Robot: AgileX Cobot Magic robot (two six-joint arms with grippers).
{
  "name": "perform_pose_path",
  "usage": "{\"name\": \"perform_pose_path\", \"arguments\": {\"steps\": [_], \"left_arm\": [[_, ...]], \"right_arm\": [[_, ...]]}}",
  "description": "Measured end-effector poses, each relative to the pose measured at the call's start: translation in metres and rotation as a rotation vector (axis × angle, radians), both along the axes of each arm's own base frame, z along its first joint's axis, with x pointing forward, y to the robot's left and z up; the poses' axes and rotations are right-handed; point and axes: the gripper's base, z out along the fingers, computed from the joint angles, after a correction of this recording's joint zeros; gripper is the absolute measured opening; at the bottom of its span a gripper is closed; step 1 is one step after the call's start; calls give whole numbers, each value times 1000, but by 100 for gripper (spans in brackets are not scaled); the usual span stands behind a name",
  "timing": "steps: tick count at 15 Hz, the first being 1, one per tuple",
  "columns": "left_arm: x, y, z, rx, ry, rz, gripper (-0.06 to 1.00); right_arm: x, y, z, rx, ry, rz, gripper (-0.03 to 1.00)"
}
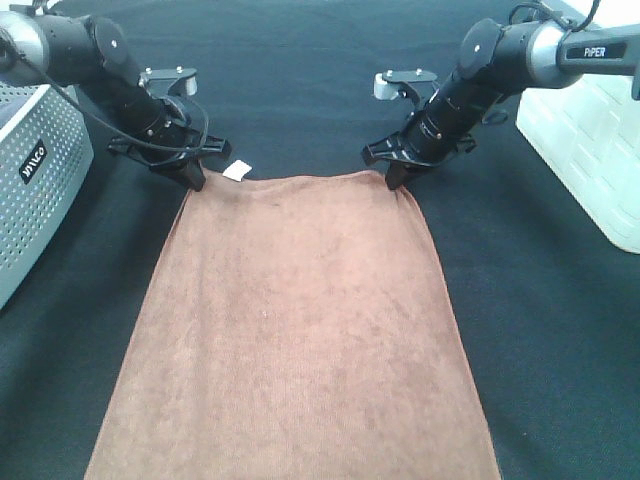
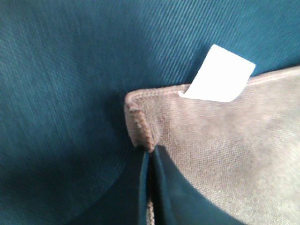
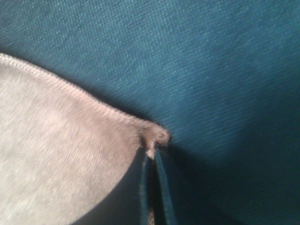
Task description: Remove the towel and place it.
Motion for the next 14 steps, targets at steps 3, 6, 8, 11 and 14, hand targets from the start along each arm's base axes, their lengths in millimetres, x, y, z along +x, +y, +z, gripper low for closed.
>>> {"name": "perform_pose_path", "arguments": {"steps": [3,6,8,11,14], "left_arm": [[10,-1,17,-10,-80,5,0],[19,-2,33,-18,-158,9,0],[27,-3,46,-23,-234,16,0],[34,-1,55,-10,-331,27,0],[41,0,62,-3,-433,43,0]], "right_arm": [[18,3,31,7,-127,3,0],[26,3,44,8,-190,0,0],[31,1,47,-4,-249,-6,0],[39,1,53,7,-355,-33,0],[46,1,59,22,-447,-60,0]]}}
